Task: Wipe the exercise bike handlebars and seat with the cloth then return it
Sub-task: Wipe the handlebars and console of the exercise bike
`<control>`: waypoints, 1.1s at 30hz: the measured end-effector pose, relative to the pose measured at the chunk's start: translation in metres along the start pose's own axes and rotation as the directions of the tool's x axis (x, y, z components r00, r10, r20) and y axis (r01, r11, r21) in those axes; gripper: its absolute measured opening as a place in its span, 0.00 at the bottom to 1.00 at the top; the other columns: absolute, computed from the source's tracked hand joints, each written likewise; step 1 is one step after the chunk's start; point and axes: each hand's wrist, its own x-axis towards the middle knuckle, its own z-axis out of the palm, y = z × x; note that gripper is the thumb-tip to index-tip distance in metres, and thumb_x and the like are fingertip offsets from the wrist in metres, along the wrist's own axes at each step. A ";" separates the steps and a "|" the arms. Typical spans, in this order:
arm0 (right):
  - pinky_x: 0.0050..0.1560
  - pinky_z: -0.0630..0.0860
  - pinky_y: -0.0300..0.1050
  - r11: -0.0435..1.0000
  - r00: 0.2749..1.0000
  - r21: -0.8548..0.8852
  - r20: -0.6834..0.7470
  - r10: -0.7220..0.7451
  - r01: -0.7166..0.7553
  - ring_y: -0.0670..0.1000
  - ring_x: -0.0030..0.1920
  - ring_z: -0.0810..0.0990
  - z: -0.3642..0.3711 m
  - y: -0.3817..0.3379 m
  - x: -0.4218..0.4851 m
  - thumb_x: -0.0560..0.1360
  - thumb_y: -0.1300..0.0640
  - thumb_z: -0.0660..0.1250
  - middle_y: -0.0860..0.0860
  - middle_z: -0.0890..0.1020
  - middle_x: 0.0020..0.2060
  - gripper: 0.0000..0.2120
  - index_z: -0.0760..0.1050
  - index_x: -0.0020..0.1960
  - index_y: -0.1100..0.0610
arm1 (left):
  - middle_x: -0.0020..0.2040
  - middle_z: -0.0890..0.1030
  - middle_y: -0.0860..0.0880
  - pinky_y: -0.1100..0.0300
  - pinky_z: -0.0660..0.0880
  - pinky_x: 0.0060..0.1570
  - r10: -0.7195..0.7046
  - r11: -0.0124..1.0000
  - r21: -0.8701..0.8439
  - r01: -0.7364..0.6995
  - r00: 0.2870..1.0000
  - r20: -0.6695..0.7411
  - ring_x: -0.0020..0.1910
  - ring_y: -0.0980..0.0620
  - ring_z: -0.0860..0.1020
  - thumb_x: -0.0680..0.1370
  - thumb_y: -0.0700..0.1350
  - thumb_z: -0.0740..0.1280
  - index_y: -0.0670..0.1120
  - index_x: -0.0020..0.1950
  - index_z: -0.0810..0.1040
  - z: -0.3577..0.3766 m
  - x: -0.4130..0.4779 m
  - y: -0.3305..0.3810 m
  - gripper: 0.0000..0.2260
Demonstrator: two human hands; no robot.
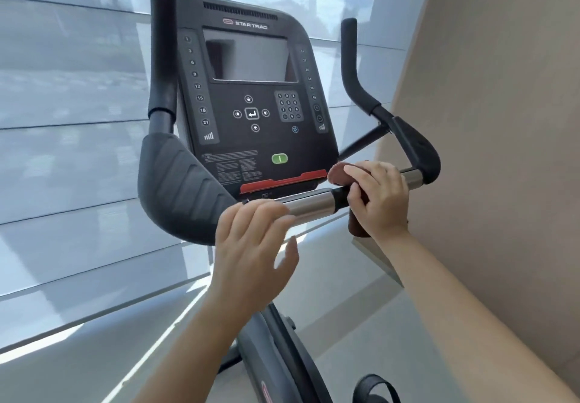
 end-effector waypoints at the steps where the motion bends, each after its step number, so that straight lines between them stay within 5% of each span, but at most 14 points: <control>1: 0.48 0.74 0.51 1.000 1.000 0.023 -0.007 0.021 -0.021 0.58 0.48 0.78 0.001 0.000 0.001 0.71 0.60 0.61 0.55 0.83 0.47 0.12 0.80 0.50 0.58 | 0.47 0.81 0.47 0.55 0.65 0.54 0.008 1.000 -0.021 -0.008 1.000 0.027 0.52 0.49 0.73 0.72 0.43 0.64 0.43 0.45 0.80 0.009 0.005 0.008 0.07; 5: 0.52 0.74 0.51 0.984 0.993 0.143 -0.044 0.114 -0.107 0.56 0.51 0.77 0.007 -0.023 -0.007 0.73 0.57 0.60 0.53 0.82 0.49 0.13 0.79 0.53 0.57 | 0.48 0.81 0.49 0.54 0.67 0.53 -0.084 0.996 -0.032 0.088 0.990 0.115 0.52 0.47 0.76 0.71 0.42 0.67 0.45 0.48 0.80 0.041 0.022 0.027 0.07; 11: 0.44 0.76 0.50 0.981 0.984 0.071 -0.016 -0.180 0.180 0.57 0.47 0.79 0.002 0.021 0.000 0.73 0.58 0.63 0.54 0.83 0.49 0.11 0.81 0.52 0.56 | 0.47 0.81 0.49 0.53 0.69 0.43 -0.124 0.991 0.068 0.115 0.980 0.155 0.46 0.46 0.77 0.71 0.43 0.64 0.45 0.46 0.80 0.063 0.031 0.040 0.07; 18: 0.47 0.75 0.58 0.979 0.977 0.068 0.099 0.186 -0.194 0.61 0.50 0.75 -0.006 0.098 0.012 0.71 0.63 0.64 0.54 0.82 0.51 0.12 0.80 0.53 0.58 | 0.47 0.81 0.48 0.51 0.71 0.42 -0.145 0.989 0.076 0.130 0.961 0.234 0.45 0.45 0.77 0.70 0.43 0.69 0.45 0.49 0.80 0.074 0.045 0.046 0.09; 23: 0.49 0.70 0.45 0.977 0.988 0.196 0.147 0.053 -0.082 0.54 0.46 0.74 -0.003 0.060 0.011 0.71 0.56 0.59 0.50 0.82 0.49 0.16 0.77 0.56 0.55 | 0.43 0.81 0.50 0.55 0.67 0.40 -0.195 0.981 0.054 0.187 0.957 0.216 0.41 0.47 0.77 0.70 0.44 0.70 0.45 0.46 0.80 0.093 0.057 0.061 0.06; 27: 0.44 0.72 0.47 0.979 0.984 0.206 0.173 -0.037 0.001 0.54 0.43 0.77 -0.003 0.070 0.019 0.69 0.55 0.60 0.49 0.83 0.47 0.15 0.79 0.53 0.55 | 0.41 0.81 0.50 0.55 0.67 0.38 -0.223 0.973 0.097 0.211 0.966 0.134 0.37 0.47 0.76 0.71 0.43 0.67 0.45 0.42 0.81 0.104 0.055 0.064 0.03; 33: 0.46 0.73 0.52 0.975 0.958 0.105 0.232 0.169 -0.197 0.57 0.45 0.75 -0.007 0.101 0.027 0.70 0.57 0.61 0.53 0.83 0.46 0.13 0.80 0.50 0.56 | 0.39 0.80 0.50 0.55 0.68 0.37 -0.208 0.970 0.146 0.195 0.975 0.082 0.35 0.47 0.74 0.70 0.41 0.67 0.45 0.41 0.80 0.109 0.054 0.061 0.03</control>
